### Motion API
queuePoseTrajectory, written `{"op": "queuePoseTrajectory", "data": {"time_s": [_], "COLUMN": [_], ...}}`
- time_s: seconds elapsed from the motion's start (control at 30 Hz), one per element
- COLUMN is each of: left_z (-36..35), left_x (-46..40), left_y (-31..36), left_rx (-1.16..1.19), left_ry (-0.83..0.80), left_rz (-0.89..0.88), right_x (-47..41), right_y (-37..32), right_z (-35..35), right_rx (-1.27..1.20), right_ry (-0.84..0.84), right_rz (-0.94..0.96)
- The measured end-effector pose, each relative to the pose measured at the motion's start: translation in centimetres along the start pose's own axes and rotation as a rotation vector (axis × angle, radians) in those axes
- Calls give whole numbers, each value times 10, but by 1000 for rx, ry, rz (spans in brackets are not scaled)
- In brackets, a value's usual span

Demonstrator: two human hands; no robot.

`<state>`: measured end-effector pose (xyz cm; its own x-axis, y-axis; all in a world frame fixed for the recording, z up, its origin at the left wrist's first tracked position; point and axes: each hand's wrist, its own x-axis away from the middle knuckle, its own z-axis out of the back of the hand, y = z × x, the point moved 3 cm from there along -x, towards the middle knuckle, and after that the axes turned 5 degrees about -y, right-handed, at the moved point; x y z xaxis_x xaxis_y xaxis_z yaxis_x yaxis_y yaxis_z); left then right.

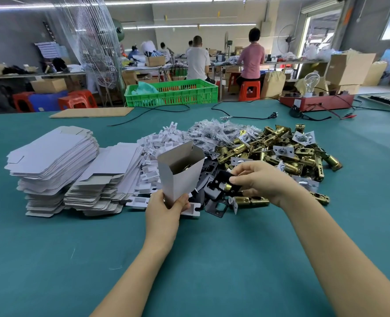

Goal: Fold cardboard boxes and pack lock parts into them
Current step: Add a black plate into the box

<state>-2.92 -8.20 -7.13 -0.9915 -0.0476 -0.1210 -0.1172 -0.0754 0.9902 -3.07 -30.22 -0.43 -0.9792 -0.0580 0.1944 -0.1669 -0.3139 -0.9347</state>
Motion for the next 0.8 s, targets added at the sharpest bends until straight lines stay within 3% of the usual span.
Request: {"op": "queuePoseTrajectory", "data": {"time_s": [0.13,0.23,0.6,0.8], "left_z": [0,0,-2,-2], "left_x": [1,0,-1,-1], "left_y": [0,-1,-2,-4], "left_rx": [31,58,96,104], "left_ry": [-1,-6,-25,-39], "left_rz": [1,7,10,0], "right_x": [7,10,18,27], "right_y": [-4,-7,-21,-33], "right_z": [10,18,19,22], "right_rx": [-368,-473,-571,-445], "right_ry": [-86,-88,-102,-67], "right_rz": [-41,-25,11,81]}}
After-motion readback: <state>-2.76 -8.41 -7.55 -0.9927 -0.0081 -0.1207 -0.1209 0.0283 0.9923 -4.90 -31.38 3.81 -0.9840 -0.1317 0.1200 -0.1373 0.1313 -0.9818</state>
